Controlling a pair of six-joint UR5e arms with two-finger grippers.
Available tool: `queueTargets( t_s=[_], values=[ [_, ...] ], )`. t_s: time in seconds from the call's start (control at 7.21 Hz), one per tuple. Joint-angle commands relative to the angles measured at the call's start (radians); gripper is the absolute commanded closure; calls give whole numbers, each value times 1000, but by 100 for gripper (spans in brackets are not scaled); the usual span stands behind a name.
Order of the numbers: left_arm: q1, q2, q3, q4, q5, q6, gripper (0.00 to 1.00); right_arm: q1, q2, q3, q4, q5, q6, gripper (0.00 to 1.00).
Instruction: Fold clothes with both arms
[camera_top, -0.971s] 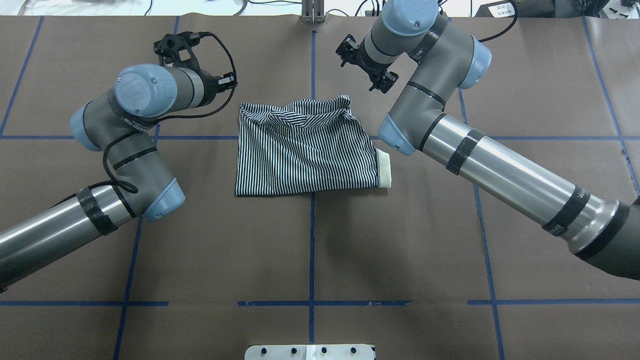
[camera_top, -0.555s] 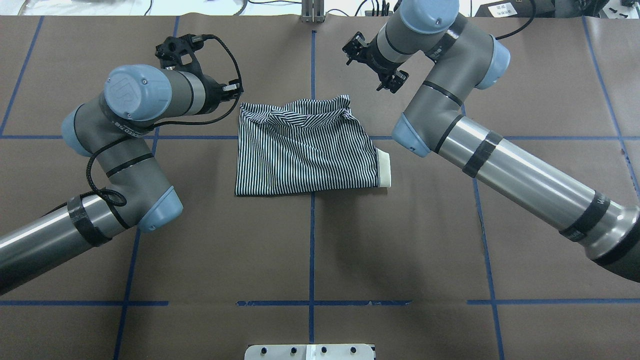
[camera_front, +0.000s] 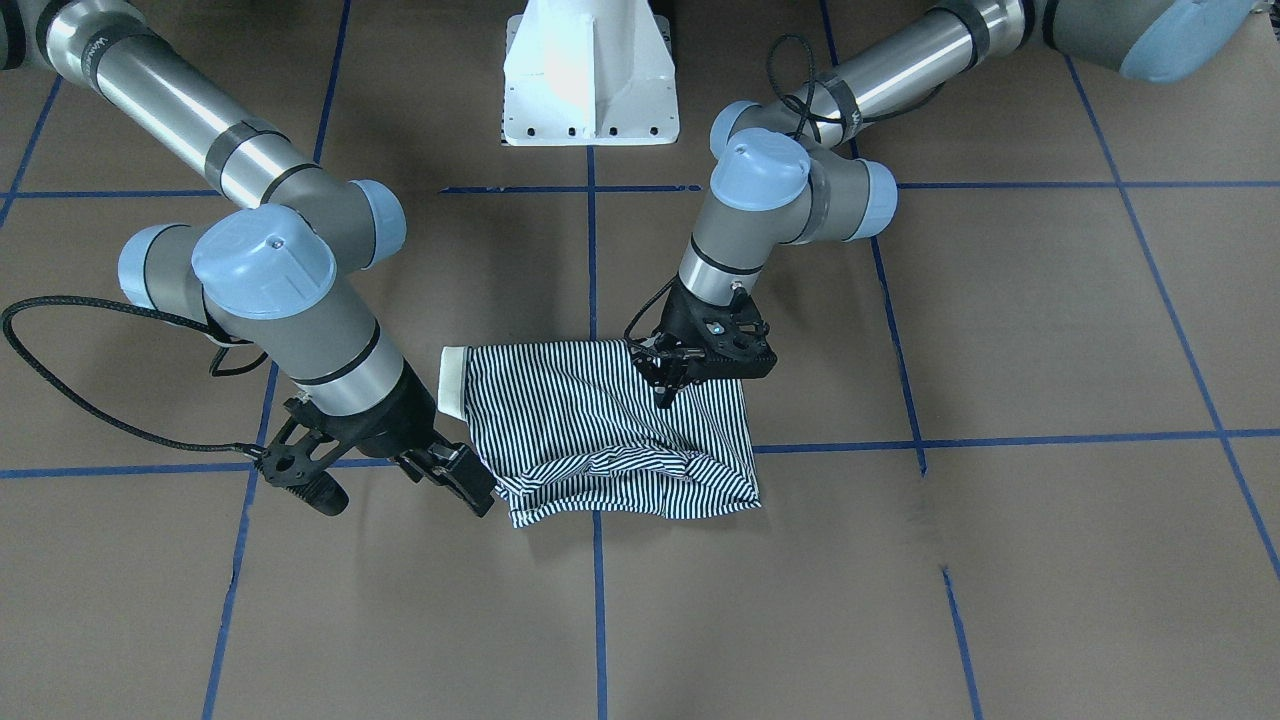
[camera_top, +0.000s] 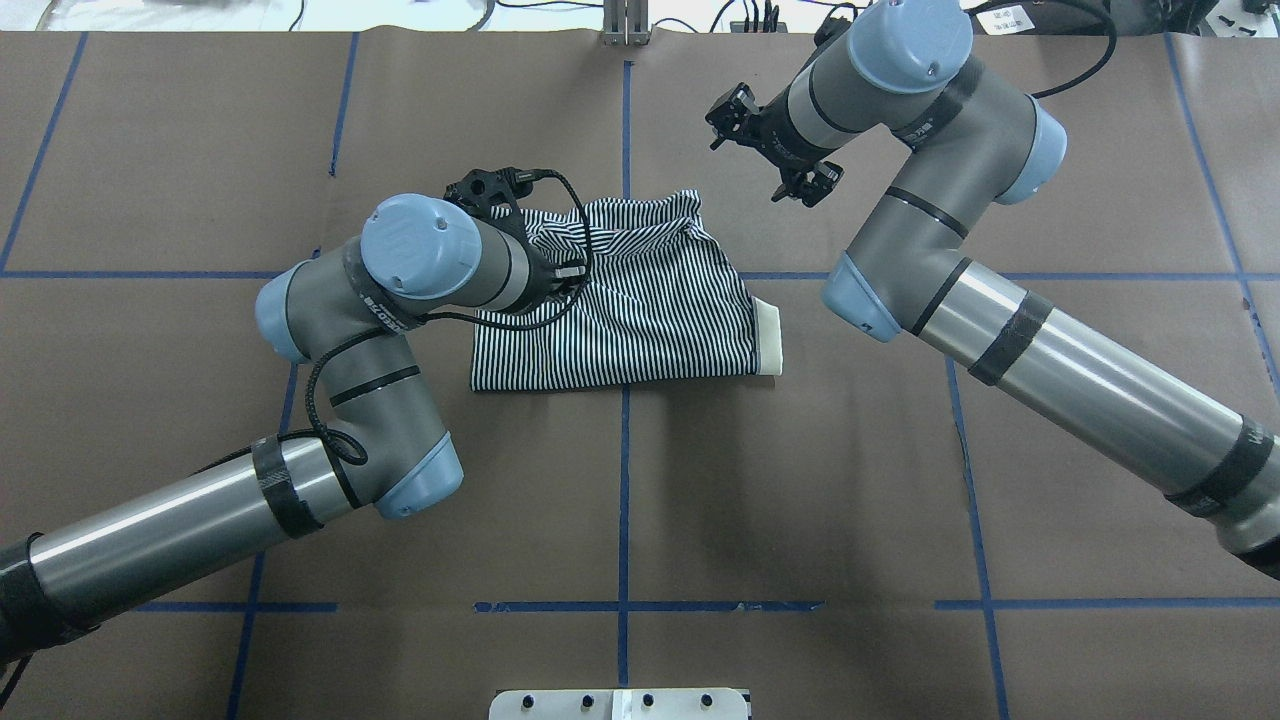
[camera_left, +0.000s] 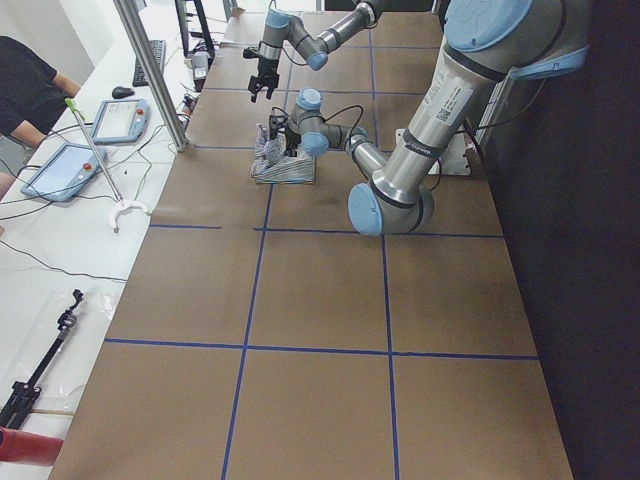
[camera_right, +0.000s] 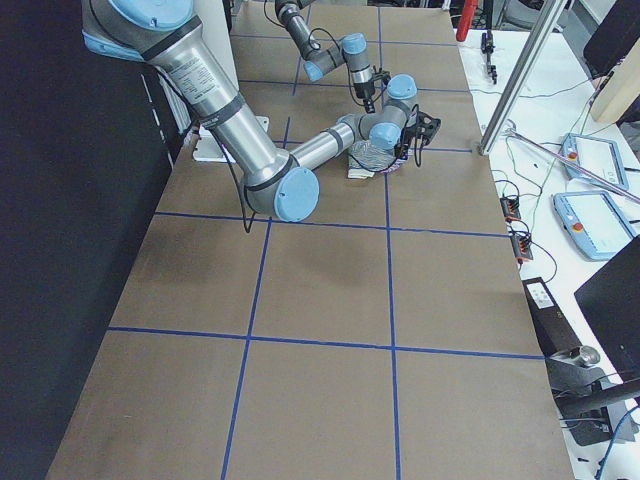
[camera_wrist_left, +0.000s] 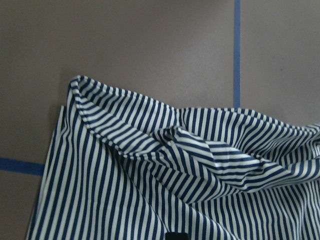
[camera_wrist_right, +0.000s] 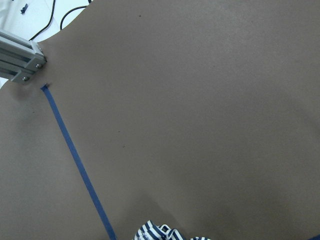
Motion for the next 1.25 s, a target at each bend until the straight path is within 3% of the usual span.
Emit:
queueTargets(
  t_s=[0.0,0.42,0.56,0.83,0.97,1.11],
  values=[
    [-11,-71,139,-83,8,35,100,-11,-18,9,1,-3,1,0],
    [-135,-181,467,-354,9,137,100,-12,-44,39,1,-6,1,0],
    [-161,-201,513,-406,11,139,100,-23,-47,44,1,-9,9,0],
    [-192,-191,449,-412,-5,137,100,-66,-38,46,1,-58,18,0],
    [-199,-123,359,-409,-38,139,100,-67,-42,56,0,-58,17,0],
    [-221,7,208,-405,-108,141,100,-55,-76,108,-5,-46,7,0]
  ],
)
